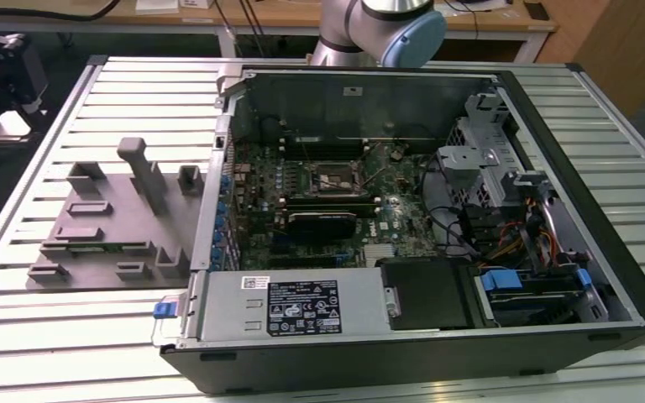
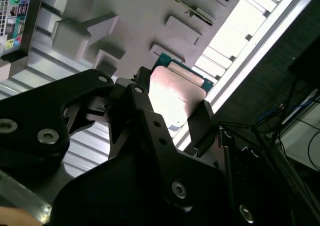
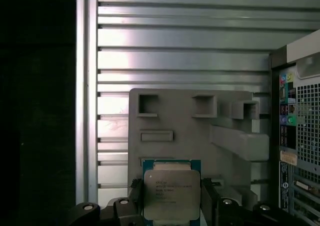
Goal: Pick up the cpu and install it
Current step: 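Pick up the cpu and move it towards the insertion slot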
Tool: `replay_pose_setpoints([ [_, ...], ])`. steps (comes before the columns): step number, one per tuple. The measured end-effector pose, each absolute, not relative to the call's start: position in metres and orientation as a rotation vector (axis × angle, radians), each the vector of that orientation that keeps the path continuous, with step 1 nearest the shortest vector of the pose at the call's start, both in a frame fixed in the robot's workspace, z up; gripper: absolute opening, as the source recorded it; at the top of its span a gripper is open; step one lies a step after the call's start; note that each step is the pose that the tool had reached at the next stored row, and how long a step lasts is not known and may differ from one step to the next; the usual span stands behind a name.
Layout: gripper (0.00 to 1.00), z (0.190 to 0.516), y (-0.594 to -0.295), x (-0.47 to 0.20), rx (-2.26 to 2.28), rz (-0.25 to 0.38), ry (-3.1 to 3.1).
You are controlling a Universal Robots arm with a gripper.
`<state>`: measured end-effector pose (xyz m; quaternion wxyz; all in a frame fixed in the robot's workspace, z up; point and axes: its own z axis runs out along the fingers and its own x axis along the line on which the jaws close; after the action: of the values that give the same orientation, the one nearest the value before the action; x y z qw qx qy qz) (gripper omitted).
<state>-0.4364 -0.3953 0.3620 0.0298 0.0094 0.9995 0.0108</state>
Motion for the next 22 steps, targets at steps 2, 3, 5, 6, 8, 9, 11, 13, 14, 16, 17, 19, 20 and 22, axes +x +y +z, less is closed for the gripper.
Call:
replay_pose_setpoints([
  [2, 0.55, 0.365, -0.395, -0.436, 0.029, 0.033, 3.081],
  [3, 0.55, 0.366, -0.395, -0.436, 0.029, 0.033, 3.08],
  [5, 0.55, 0.369, -0.395, -0.436, 0.029, 0.033, 3.079],
  [6, 0.55, 0.371, -0.395, -0.436, 0.029, 0.033, 3.079],
  [8, 0.55, 0.374, -0.395, -0.436, 0.029, 0.033, 3.078],
  [9, 0.55, 0.375, -0.395, -0.436, 0.029, 0.033, 3.077],
  [11, 0.55, 0.379, -0.395, -0.436, 0.029, 0.033, 3.076],
  [13, 0.55, 0.382, -0.395, -0.436, 0.029, 0.033, 3.075],
  [14, 0.55, 0.384, -0.395, -0.436, 0.029, 0.033, 3.074],
  [16, 0.55, 0.387, -0.395, -0.436, 0.029, 0.033, 3.073],
  [17, 0.55, 0.388, -0.395, -0.436, 0.029, 0.033, 3.072],
  [19, 0.55, 0.392, -0.395, -0.436, 0.029, 0.033, 3.071],
  [20, 0.55, 0.393, -0.395, -0.436, 0.029, 0.033, 3.071],
  [22, 0.55, 0.397, -0.395, -0.436, 0.029, 0.033, 3.07],
])
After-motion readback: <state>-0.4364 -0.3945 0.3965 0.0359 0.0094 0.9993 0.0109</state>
